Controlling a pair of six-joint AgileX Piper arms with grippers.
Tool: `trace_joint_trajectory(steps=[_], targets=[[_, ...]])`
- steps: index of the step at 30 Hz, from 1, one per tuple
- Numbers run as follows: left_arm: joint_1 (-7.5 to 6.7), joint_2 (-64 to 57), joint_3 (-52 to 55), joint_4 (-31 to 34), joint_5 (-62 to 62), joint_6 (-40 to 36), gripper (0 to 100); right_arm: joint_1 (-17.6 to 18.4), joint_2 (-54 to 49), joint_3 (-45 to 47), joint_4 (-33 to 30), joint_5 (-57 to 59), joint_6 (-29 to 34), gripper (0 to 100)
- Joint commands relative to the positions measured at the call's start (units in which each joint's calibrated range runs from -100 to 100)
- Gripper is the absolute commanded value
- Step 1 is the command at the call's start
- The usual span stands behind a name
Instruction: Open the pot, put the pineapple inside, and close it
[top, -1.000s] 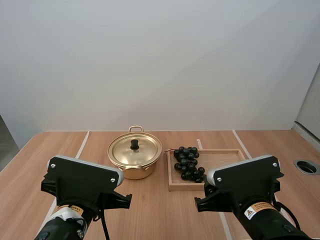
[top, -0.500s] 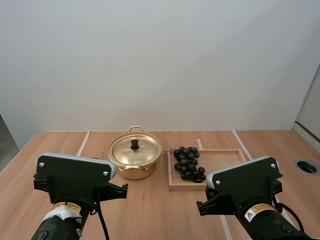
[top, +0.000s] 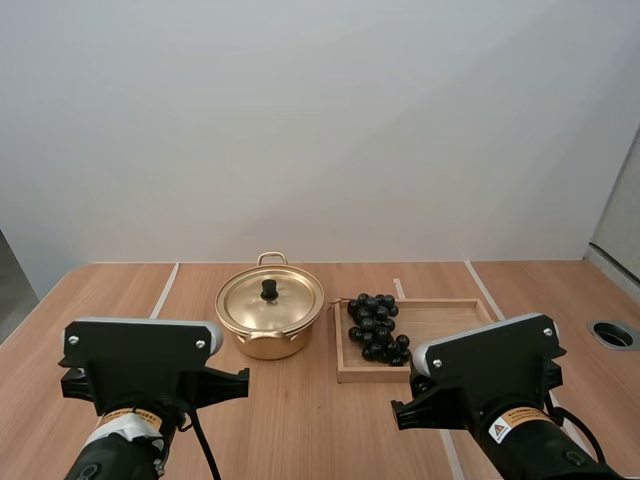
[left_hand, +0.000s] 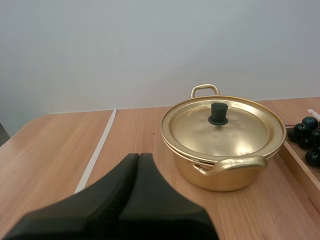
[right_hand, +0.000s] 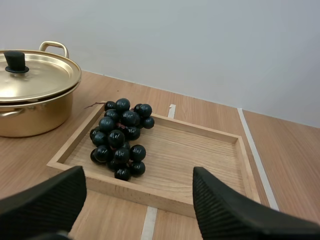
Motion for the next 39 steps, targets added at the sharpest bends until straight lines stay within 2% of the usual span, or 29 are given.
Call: trace_joint_trajectory(steps=[1,16,17,18,20,25,32,39], targets=[[0.09,-0.37,0.0,0.12,-0.45,-0.6,0,-0.1,-0.39,0.0,0.21,-2.36,0.05,100],[0.09,-0.37,0.0,0.12,-0.45,-0.6,0,-0.01,-0.39,0.0,1.36,-7.31,0.05,100],[0.09,-0.37,0.0,0.12,-0.45,-0.6,0,0.05,-0.39,0.0,1.83,-7.31,0.05,85],[0.09,-0.37,0.0,0.12,-0.45,-0.6,0,0.05,-0.39,0.0,2.41,-7.31,0.05,59],[0.09,-0.37,0.0,0.12,-0.45,-0.6,0,0.05,-0.39,0.0,2.53,-7.37,0.05,0],[0.09,-0.37,0.0,0.12,-0.45,-0.6,0,0.05,-0.39,0.0,2.66,-7.6,0.27,0],[0.09,-0.37,0.0,0.12,-0.45,-0.6,0,0.05,-0.39,0.0,-0.67,-7.76,6.59,0],[0.09,-0.37,0.0,0.12,-0.45,-0.6,0,0.05,-0.39,0.0,-0.58,-5.71,7.61,0]])
